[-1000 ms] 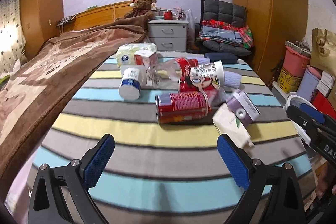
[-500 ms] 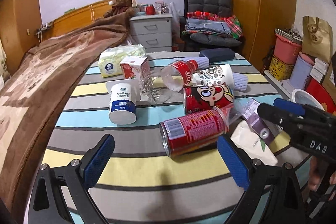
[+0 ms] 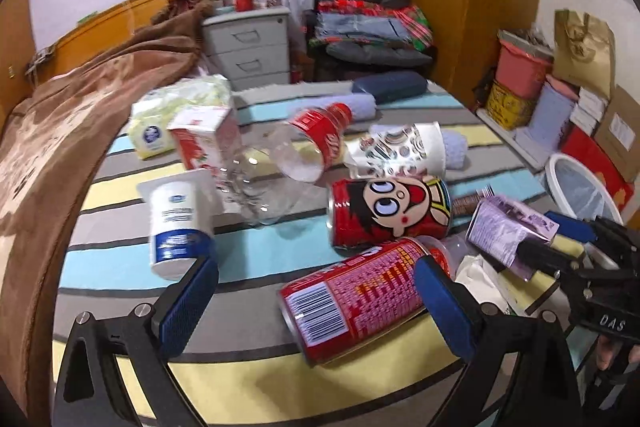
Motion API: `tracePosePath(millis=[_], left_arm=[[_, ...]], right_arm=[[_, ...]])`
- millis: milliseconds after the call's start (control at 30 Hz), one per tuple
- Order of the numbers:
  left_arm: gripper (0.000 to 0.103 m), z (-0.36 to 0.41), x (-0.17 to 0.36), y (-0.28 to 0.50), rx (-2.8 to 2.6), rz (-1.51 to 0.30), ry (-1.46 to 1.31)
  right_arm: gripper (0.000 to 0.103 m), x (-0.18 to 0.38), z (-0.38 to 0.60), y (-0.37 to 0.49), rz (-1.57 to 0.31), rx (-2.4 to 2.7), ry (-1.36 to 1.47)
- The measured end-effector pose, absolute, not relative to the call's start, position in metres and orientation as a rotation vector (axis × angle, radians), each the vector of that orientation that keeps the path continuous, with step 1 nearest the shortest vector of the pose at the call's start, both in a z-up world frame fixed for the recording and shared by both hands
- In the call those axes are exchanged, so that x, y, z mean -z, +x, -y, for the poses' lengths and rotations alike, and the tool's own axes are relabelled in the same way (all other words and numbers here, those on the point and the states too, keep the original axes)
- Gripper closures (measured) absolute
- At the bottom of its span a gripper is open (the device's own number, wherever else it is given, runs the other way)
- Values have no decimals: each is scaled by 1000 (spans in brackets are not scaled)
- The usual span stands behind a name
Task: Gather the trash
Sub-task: 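Grasp the purple juice carton with the right tool while the left tool grasps the red milk can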
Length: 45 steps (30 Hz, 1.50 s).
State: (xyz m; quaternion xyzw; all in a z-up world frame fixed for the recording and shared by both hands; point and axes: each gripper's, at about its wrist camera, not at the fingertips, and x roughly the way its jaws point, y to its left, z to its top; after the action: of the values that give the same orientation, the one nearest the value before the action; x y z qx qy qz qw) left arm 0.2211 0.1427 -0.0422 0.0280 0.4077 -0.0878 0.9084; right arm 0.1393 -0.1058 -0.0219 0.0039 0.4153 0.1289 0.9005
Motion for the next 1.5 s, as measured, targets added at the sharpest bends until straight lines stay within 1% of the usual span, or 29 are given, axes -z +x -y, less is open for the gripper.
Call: tracePosePath(millis=[300, 500, 767, 800, 1000, 1100, 1367, 1400, 1500], left_arm=[[4, -122, 59, 217, 273, -905, 78], [4, -116, 54, 201, 322, -903, 44], [5, -95, 49, 175, 394, -906, 55], [5, -94, 45, 173, 358, -878, 86], [5, -100, 35, 188, 324, -840, 133], [5, -99, 43, 202, 333, -889, 126], [5, -90, 60, 214, 369, -934, 153], [5, -89, 61, 215, 376, -935, 153], [13, -89, 65, 222, 384, -957, 130]], right_arm=[[38, 27, 123, 146, -873, -254, 24], [38, 28, 119, 144, -848, -290, -28], [38, 34, 124, 145, -881, -287, -69], [41, 34, 125, 145, -881, -290, -64], [42, 35, 129, 147, -880, -304, -45], [42, 36, 130, 148, -883, -311, -35], [41, 37, 128, 151, -874, -355, -72], [41, 38, 126, 152, -874, -356, -83], [41, 40, 123, 155, -877, -364, -115]])
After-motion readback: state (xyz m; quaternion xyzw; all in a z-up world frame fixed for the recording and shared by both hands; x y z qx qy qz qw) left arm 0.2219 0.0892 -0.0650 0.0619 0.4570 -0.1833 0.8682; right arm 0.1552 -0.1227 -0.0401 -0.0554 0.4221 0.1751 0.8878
